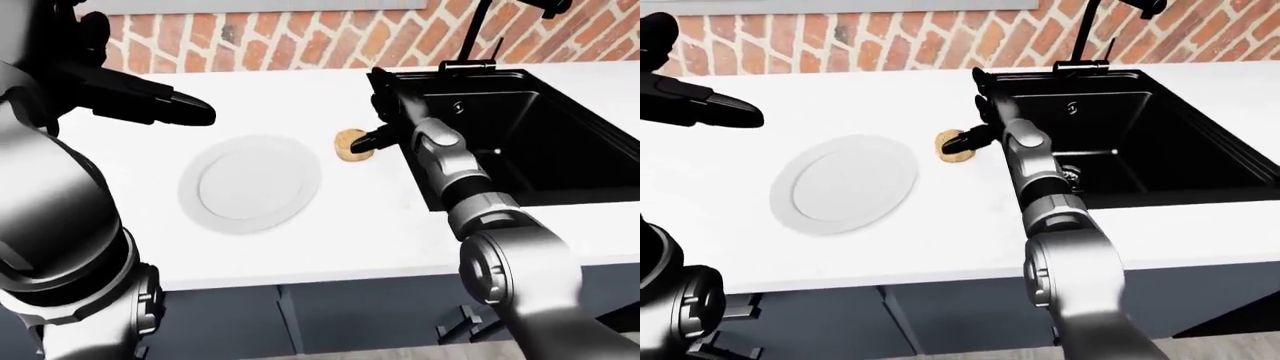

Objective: Place the pastries on the plates.

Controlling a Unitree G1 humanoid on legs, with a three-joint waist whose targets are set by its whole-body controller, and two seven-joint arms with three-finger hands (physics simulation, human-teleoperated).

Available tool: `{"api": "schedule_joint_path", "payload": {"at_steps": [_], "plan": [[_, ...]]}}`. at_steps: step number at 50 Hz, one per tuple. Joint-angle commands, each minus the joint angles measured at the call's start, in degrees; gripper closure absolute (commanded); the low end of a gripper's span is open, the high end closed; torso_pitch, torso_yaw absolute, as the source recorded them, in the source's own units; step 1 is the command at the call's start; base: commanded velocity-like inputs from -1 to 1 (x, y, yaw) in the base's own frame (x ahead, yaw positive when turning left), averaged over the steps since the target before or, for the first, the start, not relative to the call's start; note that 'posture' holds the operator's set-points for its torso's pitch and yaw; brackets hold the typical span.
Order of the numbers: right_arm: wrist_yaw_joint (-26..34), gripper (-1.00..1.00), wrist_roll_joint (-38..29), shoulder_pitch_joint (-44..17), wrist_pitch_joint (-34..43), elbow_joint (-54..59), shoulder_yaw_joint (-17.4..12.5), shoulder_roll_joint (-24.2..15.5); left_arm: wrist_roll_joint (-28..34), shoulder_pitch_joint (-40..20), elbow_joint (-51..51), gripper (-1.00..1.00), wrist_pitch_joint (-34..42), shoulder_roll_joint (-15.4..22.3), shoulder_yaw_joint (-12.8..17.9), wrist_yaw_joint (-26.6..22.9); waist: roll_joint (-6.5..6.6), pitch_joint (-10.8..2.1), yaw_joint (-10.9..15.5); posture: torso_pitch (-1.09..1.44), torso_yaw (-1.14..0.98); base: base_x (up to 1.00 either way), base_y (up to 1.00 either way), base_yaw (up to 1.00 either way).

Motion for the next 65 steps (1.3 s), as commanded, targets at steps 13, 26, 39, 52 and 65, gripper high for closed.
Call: {"api": "schedule_joint_path", "payload": {"at_steps": [13,26,39,52,65], "plan": [[-3.74,-1.00,-2.82,0.59,-8.71,-0.30,0.28,0.99,-1.65,-1.25,-0.80,-1.00,-1.42,0.65,0.63,2.58,0.28,-1.88,0.01,0.00,0.00,0.00,0.00,0.00],[-4.98,-1.00,-6.83,2.27,-9.60,0.93,0.38,3.25,-2.32,-3.20,-0.83,-1.00,1.39,2.85,-0.62,1.70,0.46,-1.96,-0.02,0.00,0.00,0.00,0.00,0.00],[-6.35,-1.00,-8.38,3.06,-10.28,1.48,-0.62,4.58,-3.64,-2.14,-1.16,-1.00,0.52,2.19,0.17,3.20,0.36,-2.17,-0.12,0.00,0.00,0.00,0.00,0.00],[-10.14,-1.00,-6.87,1.75,-8.91,1.45,-2.51,3.42,-4.99,-2.49,-1.68,-1.00,1.85,3.16,-0.42,3.91,0.32,-2.06,0.12,0.00,0.00,0.00,0.00,0.00],[-12.81,-1.00,-9.52,2.77,-6.64,2.19,-1.52,4.39,-6.30,-2.31,-1.76,-1.00,1.80,3.32,-0.19,4.92,0.34,-2.09,0.12,0.00,0.00,0.00,0.00,0.00]]}}
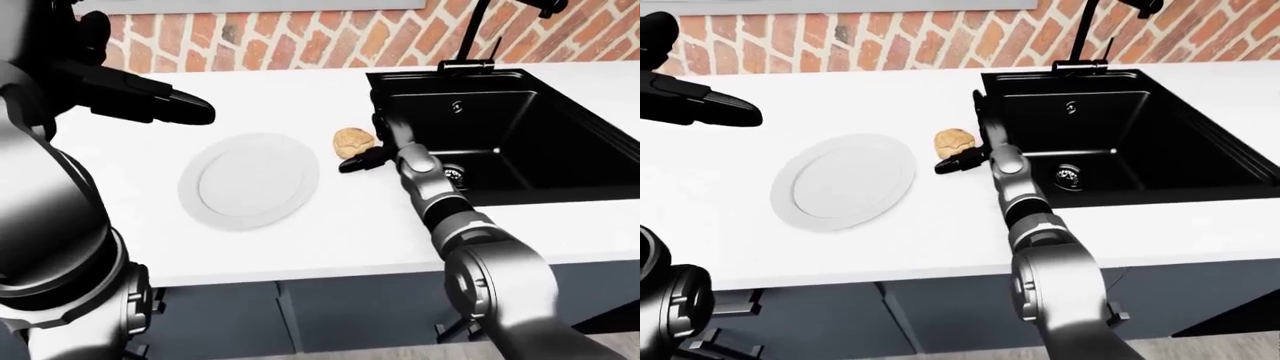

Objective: Place the pastries on the plates.

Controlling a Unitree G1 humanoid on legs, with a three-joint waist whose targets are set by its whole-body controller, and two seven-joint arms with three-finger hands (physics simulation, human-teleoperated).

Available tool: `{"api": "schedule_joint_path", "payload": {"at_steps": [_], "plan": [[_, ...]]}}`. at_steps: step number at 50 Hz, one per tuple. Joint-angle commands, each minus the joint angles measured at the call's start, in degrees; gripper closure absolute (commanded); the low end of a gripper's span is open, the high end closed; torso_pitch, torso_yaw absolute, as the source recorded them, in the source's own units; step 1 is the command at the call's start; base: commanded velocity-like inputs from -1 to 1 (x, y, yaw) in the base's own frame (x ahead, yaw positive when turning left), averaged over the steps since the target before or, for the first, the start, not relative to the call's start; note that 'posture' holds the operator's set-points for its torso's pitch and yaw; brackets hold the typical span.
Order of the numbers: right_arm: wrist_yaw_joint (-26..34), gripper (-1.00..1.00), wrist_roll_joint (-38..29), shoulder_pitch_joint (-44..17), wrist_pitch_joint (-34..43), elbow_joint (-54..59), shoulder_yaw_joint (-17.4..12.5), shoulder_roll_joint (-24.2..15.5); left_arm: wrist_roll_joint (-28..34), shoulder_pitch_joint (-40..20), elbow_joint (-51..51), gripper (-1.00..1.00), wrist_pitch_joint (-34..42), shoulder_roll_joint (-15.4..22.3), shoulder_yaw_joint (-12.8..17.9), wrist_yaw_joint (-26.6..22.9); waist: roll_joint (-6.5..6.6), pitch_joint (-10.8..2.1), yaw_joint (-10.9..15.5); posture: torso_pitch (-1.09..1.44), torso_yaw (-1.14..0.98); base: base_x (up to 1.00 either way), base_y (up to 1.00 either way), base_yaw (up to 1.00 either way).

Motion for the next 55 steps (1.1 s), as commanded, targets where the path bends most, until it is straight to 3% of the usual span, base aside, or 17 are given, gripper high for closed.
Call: {"api": "schedule_joint_path", "payload": {"at_steps": [1,18,20,35,40,44,55], "plan": [[-0.55,-1.00,-0.89,-1.37,0.37,-0.96,0.04,-0.19,0.25,-1.89,-0.77,-1.00,-0.99,0.92,0.58,0.51,0.35,-1.46,0.02,0.00,0.00,0.00,0.00,0.00],[-2.47,-1.00,-6.08,0.18,7.60,-0.48,0.45,1.12,-1.31,-2.06,-1.10,-1.00,-0.31,1.43,0.38,1.64,0.27,-1.63,0.18,0.00,0.00,0.00,0.00,0.00],[-2.62,1.00,-6.37,0.30,7.63,-0.47,0.30,1.15,-1.48,-2.14,-1.11,-1.00,-0.17,1.53,0.31,1.77,0.25,-1.68,0.22,0.00,0.00,0.00,0.00,0.00],[-7.02,1.00,-12.89,0.44,7.94,-0.42,2.31,0.78,-2.80,-2.89,-1.35,-1.00,1.08,2.54,-0.13,2.37,0.37,-1.93,0.16,0.00,0.00,0.00,0.00,0.00],[-6.11,1.00,-12.64,-3.27,7.90,-1.23,2.11,-0.15,-3.19,-2.37,-1.25,-1.00,0.35,1.96,0.27,3.12,0.39,-1.83,0.19,0.00,0.00,0.00,0.00,0.00],[-6.43,1.00,-14.47,-4.82,8.88,-1.61,4.08,-0.35,-3.56,-2.15,-1.10,-1.00,-0.06,1.84,0.52,3.56,0.51,-1.59,0.21,0.00,0.00,0.00,0.00,0.00],[-4.41,1.00,-15.74,-7.13,8.51,-2.66,5.90,2.04,-4.49,-2.14,0.50,-1.00,0.34,2.16,1.46,5.73,0.75,-1.38,-0.06,0.00,0.00,0.00,0.00,0.00]]}}
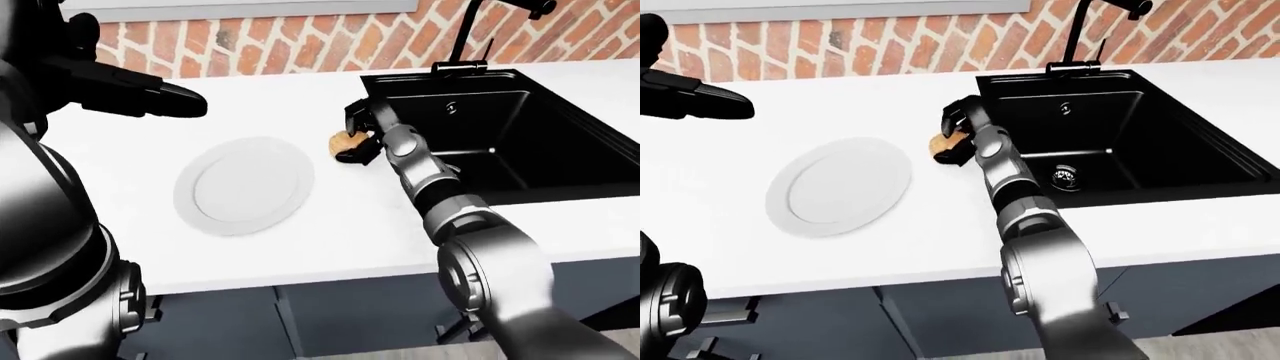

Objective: Place the pastries on the plates.

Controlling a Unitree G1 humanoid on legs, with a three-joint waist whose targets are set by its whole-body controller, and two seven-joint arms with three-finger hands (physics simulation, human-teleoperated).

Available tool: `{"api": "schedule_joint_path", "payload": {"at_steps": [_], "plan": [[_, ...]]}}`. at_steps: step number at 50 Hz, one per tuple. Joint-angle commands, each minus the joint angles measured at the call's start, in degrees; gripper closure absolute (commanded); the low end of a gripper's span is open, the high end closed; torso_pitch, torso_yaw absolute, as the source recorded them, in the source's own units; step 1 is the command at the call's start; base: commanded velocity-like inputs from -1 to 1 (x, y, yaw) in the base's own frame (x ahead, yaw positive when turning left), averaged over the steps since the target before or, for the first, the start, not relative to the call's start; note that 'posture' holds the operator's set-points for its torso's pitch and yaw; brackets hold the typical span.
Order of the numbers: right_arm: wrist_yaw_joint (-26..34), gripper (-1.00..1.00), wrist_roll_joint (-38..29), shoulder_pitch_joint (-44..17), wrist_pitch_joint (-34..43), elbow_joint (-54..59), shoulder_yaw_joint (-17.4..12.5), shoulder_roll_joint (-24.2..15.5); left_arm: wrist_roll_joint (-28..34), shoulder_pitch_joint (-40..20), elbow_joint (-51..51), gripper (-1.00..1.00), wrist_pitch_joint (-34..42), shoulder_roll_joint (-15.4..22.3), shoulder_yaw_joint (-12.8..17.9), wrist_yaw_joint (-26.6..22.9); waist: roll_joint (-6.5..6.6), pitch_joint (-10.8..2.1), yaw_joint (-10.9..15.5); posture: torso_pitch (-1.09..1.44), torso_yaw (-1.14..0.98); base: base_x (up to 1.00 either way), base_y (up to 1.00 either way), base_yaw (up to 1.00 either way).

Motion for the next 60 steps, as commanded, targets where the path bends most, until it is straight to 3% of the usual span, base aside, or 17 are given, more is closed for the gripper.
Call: {"api": "schedule_joint_path", "payload": {"at_steps": [1,39,60], "plan": [[1.84,1.00,-0.47,-2.07,-0.62,-0.83,0.33,0.76,0.21,-1.41,-0.34,-1.00,-1.73,0.61,0.76,1.20,0.29,-1.22,0.20,0.00,0.00,0.00,0.00,0.00],[4.30,1.00,1.32,-9.16,3.17,-5.24,2.05,0.55,-4.18,-1.70,-0.42,-1.00,-0.81,1.81,0.84,4.55,0.79,-0.72,-0.02,0.00,0.00,0.00,0.00,0.00],[8.67,1.00,3.47,-9.95,6.44,-14.34,4.26,4.88,-4.66,-1.26,0.59,-1.00,-0.54,2.80,0.89,6.17,1.28,-0.54,-0.22,0.00,0.00,0.00,0.00,0.00]]}}
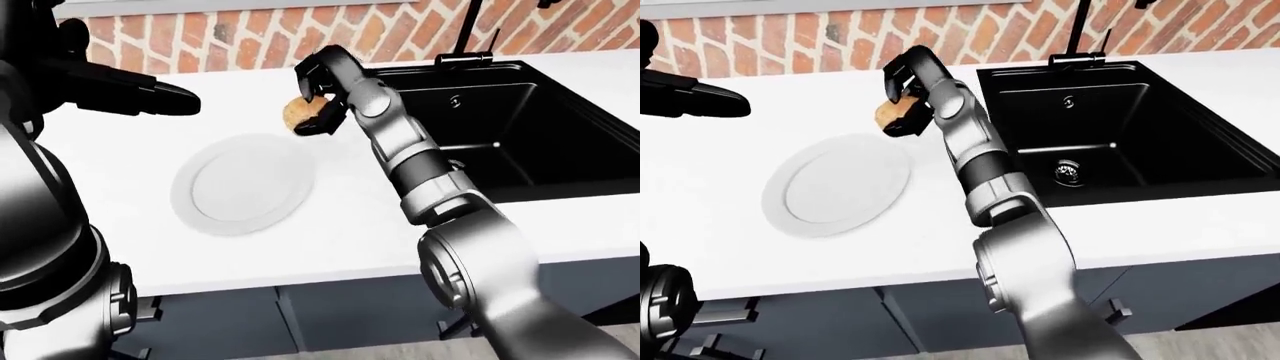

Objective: Place the pastries on the plates.

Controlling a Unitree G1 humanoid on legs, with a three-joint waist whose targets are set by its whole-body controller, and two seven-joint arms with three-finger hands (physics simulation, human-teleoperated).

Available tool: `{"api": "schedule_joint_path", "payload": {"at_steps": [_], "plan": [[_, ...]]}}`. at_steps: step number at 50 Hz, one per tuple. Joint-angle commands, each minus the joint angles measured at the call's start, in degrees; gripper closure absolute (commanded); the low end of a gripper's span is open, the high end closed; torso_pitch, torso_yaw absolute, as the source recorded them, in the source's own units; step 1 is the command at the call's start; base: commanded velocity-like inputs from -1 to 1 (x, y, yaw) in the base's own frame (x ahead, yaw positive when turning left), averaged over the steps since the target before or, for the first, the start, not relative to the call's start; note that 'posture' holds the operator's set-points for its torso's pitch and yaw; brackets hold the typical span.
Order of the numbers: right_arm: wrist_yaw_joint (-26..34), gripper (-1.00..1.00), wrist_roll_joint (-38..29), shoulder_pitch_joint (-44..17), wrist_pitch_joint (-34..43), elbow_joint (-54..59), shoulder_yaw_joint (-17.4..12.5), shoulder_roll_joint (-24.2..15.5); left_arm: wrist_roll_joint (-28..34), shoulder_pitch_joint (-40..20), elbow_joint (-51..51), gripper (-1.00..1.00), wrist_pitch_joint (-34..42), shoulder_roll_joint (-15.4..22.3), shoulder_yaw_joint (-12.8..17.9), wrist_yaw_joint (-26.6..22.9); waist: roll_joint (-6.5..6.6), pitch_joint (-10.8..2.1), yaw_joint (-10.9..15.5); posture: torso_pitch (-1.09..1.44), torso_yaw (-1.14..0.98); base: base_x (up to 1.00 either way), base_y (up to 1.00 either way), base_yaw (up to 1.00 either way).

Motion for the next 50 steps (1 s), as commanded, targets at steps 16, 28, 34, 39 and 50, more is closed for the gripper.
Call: {"api": "schedule_joint_path", "payload": {"at_steps": [16,28,34,39,50], "plan": [[3.61,1.00,1.60,1.47,3.44,-13.57,1.68,4.35,-0.01,-1.06,-0.75,-1.00,-1.77,0.44,1.10,1.19,0.72,-1.72,-0.13,0.00,0.00,0.00,0.00,0.00],[6.17,1.00,-0.08,7.05,5.66,-21.75,4.19,8.53,-0.43,-0.83,-1.15,-1.00,-1.57,0.70,1.12,1.43,0.94,-1.76,-0.19,0.00,0.00,0.00,0.00,0.00],[6.51,1.00,-0.39,8.09,4.32,-21.23,4.26,9.69,-0.65,-1.31,-1.25,-1.00,-0.89,1.12,0.81,1.42,1.11,-1.82,-0.28,0.00,0.00,0.00,0.00,0.00],[6.90,1.00,0.19,8.59,3.45,-20.20,4.20,10.59,-0.86,-1.46,-1.14,-1.00,-0.88,1.16,0.71,1.51,1.16,-1.83,-0.33,0.00,0.00,0.00,0.00,0.00],[6.38,1.00,1.44,8.28,-1.22,-14.12,4.44,12.81,-1.10,-1.31,-0.71,-1.00,-1.34,1.05,0.97,1.81,1.46,-1.98,-0.57,0.00,0.00,0.00,0.00,0.00]]}}
